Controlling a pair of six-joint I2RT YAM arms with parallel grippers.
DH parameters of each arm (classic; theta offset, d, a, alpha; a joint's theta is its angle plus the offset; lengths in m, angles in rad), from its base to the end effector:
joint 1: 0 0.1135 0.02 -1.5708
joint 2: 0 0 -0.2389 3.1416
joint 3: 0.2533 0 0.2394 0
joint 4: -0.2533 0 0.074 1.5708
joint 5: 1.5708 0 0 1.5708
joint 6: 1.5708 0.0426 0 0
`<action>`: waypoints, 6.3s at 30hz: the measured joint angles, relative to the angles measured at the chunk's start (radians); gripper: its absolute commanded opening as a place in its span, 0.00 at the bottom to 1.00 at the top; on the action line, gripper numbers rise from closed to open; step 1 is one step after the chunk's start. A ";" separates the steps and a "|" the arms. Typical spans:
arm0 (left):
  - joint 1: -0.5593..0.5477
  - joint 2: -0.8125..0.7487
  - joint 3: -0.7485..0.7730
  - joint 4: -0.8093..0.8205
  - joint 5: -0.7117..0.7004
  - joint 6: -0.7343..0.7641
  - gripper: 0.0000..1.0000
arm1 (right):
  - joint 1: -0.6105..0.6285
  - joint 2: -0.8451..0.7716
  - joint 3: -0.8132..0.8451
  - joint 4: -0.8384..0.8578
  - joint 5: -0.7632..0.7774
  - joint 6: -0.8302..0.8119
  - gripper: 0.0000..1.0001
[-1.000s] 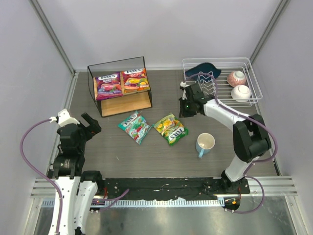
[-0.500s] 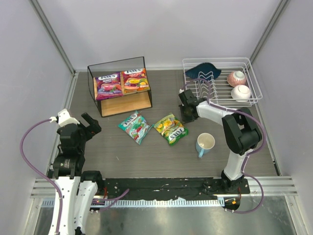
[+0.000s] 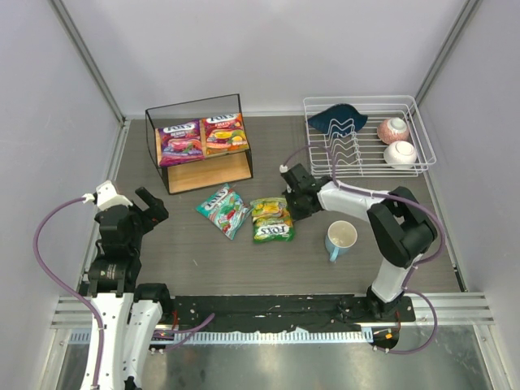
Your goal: Place and organize the candy bags onto the shelf
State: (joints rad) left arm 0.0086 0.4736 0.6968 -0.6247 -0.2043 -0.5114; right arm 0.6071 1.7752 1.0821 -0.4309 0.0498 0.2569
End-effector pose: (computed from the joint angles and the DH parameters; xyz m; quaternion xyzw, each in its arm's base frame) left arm 0.1266 0.0097 0.2870 -0.2676 0.7872 -0.0542 0.5529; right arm 0.2767 0.1896 0.1404 -0.1644 0.9609 0.0707 0.2113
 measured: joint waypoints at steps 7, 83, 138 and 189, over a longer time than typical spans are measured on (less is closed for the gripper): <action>0.000 0.000 0.000 0.001 0.007 0.000 1.00 | 0.121 -0.093 -0.106 -0.010 -0.008 0.046 0.01; 0.000 0.011 0.000 0.007 0.026 0.000 1.00 | 0.334 0.342 0.262 0.630 0.099 -0.125 0.01; 0.000 0.020 0.000 0.007 0.036 0.000 1.00 | 0.573 0.034 -0.130 0.506 0.129 0.073 0.06; -0.262 0.269 -0.482 0.694 -0.156 -0.206 0.82 | 0.292 0.050 -0.035 0.803 0.008 0.147 0.63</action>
State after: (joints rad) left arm -0.2531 0.7422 0.2146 0.0689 -0.3599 -0.7174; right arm 0.8989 1.8252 1.0473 0.3717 0.0578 0.4042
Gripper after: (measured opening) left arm 0.948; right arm 0.660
